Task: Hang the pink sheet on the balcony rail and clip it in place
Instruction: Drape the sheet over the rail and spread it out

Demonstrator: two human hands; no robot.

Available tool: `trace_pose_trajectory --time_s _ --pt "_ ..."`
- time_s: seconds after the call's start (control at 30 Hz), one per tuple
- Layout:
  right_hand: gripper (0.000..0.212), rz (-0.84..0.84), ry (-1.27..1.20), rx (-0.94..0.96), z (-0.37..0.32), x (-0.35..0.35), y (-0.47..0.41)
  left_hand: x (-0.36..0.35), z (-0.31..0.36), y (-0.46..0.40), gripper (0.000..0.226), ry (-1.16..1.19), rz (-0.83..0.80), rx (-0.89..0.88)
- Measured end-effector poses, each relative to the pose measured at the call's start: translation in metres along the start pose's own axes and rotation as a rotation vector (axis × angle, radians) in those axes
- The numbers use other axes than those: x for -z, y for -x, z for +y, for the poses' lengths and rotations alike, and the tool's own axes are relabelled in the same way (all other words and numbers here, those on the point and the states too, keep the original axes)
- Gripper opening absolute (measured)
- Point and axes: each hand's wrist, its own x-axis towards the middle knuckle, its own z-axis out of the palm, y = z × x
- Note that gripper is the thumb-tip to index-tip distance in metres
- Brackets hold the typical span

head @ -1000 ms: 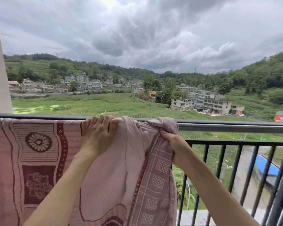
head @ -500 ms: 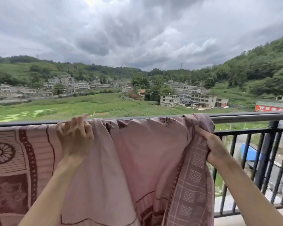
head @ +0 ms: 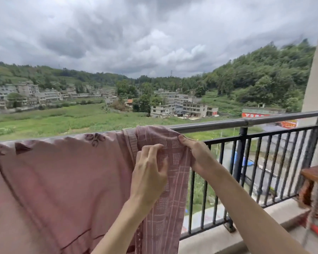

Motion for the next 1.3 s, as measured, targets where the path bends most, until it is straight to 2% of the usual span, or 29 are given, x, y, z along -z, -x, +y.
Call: trace_pose_trajectory --time_s 0.13,0.23,0.3,0.43,0.5,0.6,0.67,0.73,0.83,1.07,1.2,1.3 --pt "0.023 -0.093 -0.117 -0.181 -0.020 0.054 -0.017 -0.061 0.029 0.004 0.035 -0.231 0.160 0.025" --pt "0.013 -0.199 -0.105 -0.285 -0.035 0.096 -0.022 -0.107 0.064 0.002 0.040 -0.163 0.175 -0.018" --pt "0.009 -0.228 -0.056 -0.277 -0.047 0.119 -0.024 -0.134 0.091 -0.002 0.052 -0.126 0.157 -0.020" --pt "0.016 -0.218 0.050 -0.093 -0.074 0.162 -0.035 -0.177 0.128 -0.023 0.070 -0.094 0.181 0.029" --pt "0.012 -0.199 0.117 -0.013 -0.086 0.185 -0.041 -0.197 0.138 -0.035 0.066 -0.041 0.200 0.042" --pt "0.012 -0.155 0.143 0.010 -0.095 0.225 -0.055 -0.232 0.152 -0.052 0.042 0.084 0.220 0.010" --pt "0.014 -0.104 0.117 0.010 -0.098 0.252 -0.064 -0.258 0.167 -0.063 0.024 0.123 0.217 -0.006" --pt "0.015 -0.056 0.061 0.026 -0.102 0.284 -0.076 -0.287 0.182 -0.073 0.017 0.119 0.204 -0.036" --pt "0.016 -0.010 0.018 0.066 -0.111 0.334 -0.095 -0.332 0.206 -0.088 0.020 0.132 0.182 -0.082" --pt "0.022 0.081 0.014 0.137 -0.163 0.435 -0.153 -0.431 0.271 -0.160 0.015 0.190 0.264 -0.122" --pt "0.024 0.217 0.000 0.158 -0.184 0.523 -0.169 -0.497 0.319 -0.184 0.015 0.163 0.204 -0.214" --pt "0.022 0.203 0.008 0.163 -0.189 0.578 -0.175 -0.544 0.343 -0.197 0.012 0.143 0.175 -0.223"
